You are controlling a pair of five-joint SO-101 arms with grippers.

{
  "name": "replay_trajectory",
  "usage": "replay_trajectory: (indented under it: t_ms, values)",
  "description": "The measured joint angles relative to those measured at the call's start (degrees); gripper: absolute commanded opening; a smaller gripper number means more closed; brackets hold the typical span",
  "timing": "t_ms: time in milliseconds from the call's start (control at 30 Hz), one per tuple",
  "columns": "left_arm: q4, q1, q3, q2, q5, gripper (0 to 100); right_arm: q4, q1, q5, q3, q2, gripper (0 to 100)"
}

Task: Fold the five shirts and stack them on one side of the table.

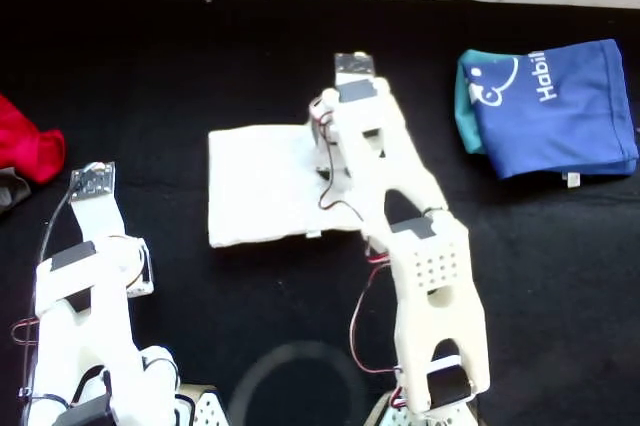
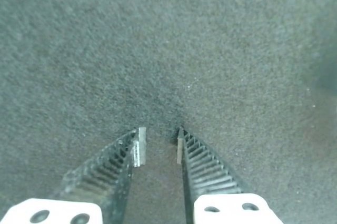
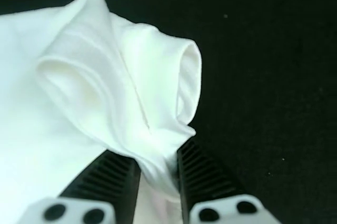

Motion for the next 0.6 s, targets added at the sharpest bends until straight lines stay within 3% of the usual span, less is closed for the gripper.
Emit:
replay_trajectory:
  t_ms: [367, 600]
  values:
    - [0.0, 0.0, 0.0, 0.0, 0.0, 12, 14.42, 17.32, 24.35, -22.07, -5.1, 0.6]
    - [0.0, 0.0, 0.0, 0.0, 0.0, 12, 15.3, 28.31, 36.66, -35.34, -5.19, 0.6]
